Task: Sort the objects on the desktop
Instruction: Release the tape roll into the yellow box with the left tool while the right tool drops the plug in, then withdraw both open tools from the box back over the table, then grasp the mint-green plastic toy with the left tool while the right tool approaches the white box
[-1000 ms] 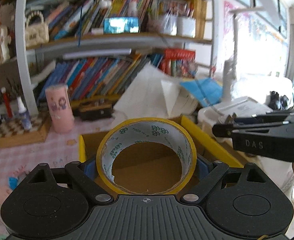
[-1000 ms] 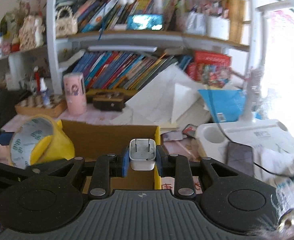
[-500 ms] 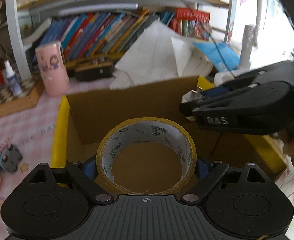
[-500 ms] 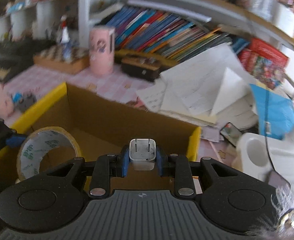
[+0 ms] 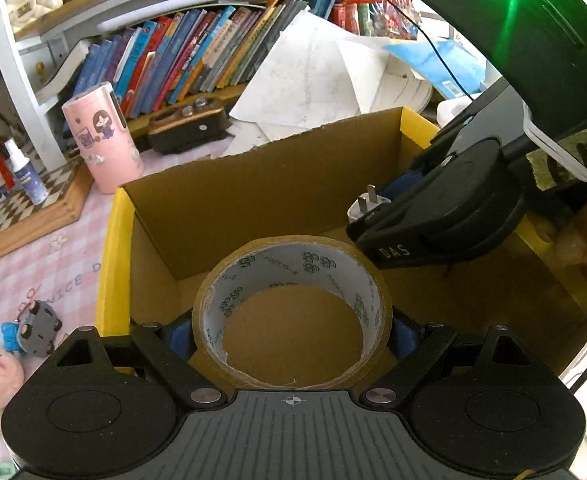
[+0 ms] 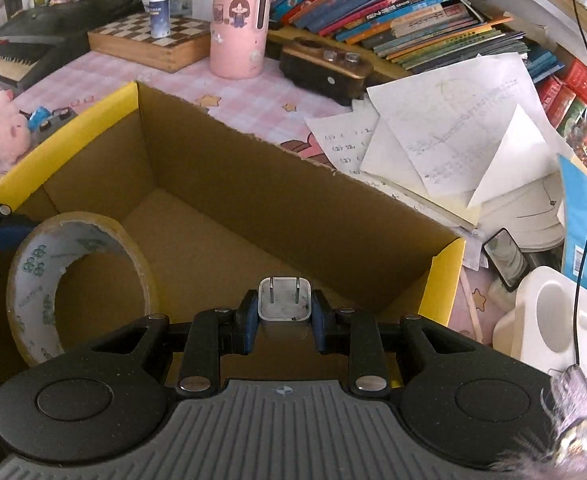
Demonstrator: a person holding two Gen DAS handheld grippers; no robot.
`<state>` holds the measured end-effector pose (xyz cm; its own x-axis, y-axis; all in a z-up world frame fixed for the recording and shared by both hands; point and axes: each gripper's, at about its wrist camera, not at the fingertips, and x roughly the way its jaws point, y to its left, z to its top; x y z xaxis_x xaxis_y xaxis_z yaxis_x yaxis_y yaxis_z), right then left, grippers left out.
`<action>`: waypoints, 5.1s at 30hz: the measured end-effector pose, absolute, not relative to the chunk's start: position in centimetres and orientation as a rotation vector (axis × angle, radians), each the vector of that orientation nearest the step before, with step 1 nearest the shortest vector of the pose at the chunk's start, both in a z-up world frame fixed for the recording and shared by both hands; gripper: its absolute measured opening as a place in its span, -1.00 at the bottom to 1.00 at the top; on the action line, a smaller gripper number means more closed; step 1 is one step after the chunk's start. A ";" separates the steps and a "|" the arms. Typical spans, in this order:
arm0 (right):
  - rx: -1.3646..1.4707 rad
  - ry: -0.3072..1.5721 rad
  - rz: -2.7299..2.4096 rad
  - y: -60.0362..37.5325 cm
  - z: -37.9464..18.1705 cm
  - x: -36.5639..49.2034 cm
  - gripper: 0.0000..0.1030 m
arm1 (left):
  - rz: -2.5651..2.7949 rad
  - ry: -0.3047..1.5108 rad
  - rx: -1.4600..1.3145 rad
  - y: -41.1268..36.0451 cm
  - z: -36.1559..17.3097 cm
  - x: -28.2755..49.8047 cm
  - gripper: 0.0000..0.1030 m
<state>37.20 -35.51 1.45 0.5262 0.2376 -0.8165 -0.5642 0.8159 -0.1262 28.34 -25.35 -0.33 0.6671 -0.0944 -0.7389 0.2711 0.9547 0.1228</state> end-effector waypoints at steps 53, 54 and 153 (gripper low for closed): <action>-0.029 0.464 0.047 -35.1 6.5 15.9 0.54 | 0.023 0.442 -0.071 -9.9 5.9 12.9 0.84; -0.029 0.468 0.040 -34.5 6.2 15.4 0.54 | 0.027 0.448 -0.071 -9.3 5.6 12.5 0.84; -0.199 0.689 0.414 -7.8 0.3 23.8 0.39 | 0.116 0.818 -0.106 7.6 -5.8 20.3 0.43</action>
